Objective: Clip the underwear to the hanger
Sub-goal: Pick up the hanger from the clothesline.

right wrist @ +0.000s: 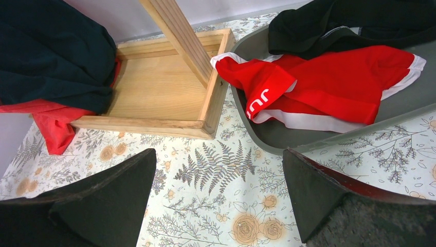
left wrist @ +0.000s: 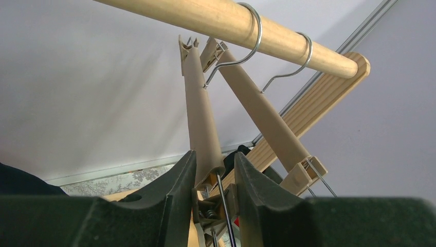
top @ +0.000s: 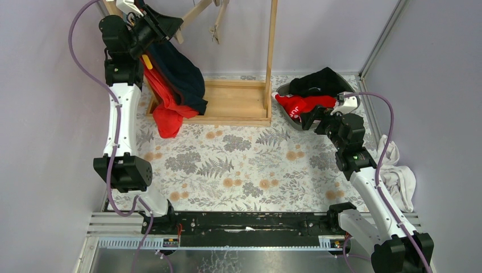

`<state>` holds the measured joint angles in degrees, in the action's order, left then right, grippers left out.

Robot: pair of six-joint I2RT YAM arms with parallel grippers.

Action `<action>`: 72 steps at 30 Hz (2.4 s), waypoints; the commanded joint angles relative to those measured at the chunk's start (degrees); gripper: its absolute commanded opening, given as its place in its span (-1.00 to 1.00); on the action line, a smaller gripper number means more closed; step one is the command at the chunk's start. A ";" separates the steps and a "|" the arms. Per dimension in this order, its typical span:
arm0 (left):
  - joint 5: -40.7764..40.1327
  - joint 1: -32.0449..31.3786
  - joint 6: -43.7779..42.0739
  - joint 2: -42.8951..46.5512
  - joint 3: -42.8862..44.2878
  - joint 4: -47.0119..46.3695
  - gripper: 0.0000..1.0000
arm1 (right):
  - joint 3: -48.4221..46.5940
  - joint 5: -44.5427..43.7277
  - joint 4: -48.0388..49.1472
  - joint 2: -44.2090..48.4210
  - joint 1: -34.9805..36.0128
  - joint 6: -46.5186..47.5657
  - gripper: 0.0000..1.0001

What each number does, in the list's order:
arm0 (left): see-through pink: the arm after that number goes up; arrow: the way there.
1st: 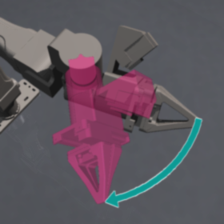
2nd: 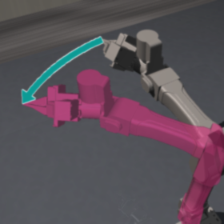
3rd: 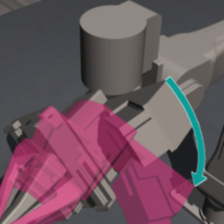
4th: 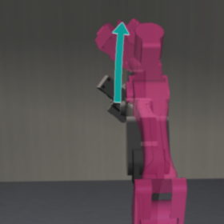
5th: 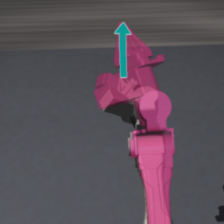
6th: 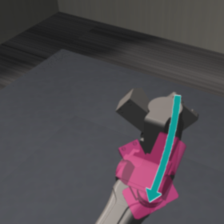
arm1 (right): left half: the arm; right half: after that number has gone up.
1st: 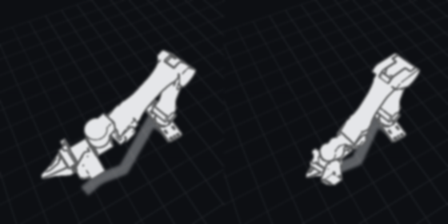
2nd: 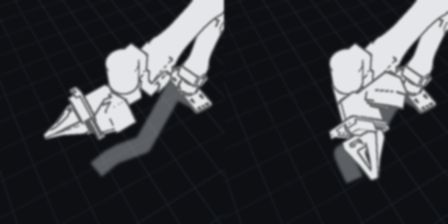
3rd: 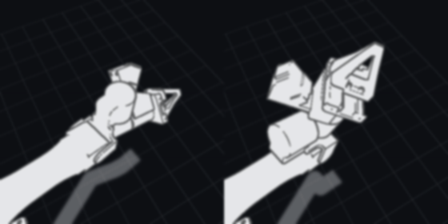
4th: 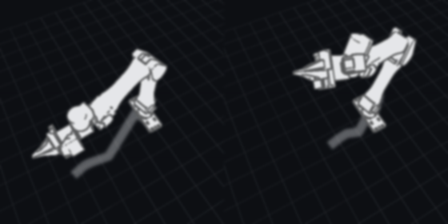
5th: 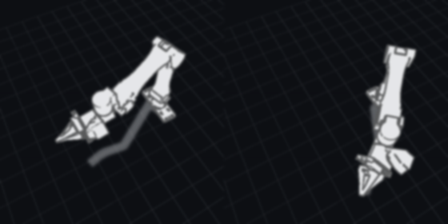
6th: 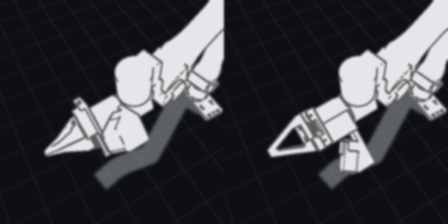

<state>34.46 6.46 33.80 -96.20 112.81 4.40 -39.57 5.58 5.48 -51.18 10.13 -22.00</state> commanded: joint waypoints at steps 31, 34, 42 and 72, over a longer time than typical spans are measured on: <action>-2.68 -0.76 -2.03 2.24 0.06 2.65 -1.00 | -0.24 0.22 2.87 0.33 0.34 0.66 0.99; -3.06 -0.94 -1.95 2.61 -0.11 2.29 -1.00 | -0.28 0.32 2.94 0.37 0.27 0.65 0.99; -4.86 -0.92 0.29 5.56 -3.23 -3.76 -1.00 | -0.30 0.13 2.96 0.37 0.31 0.70 0.99; -16.12 -0.92 -1.04 28.01 -25.35 -4.53 -1.00 | -0.16 0.21 3.06 0.50 0.32 0.66 0.99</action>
<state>19.97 5.72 34.41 -72.79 90.24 -0.03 -39.51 5.54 5.54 -51.29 10.13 -21.80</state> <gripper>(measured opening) 0.089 0.992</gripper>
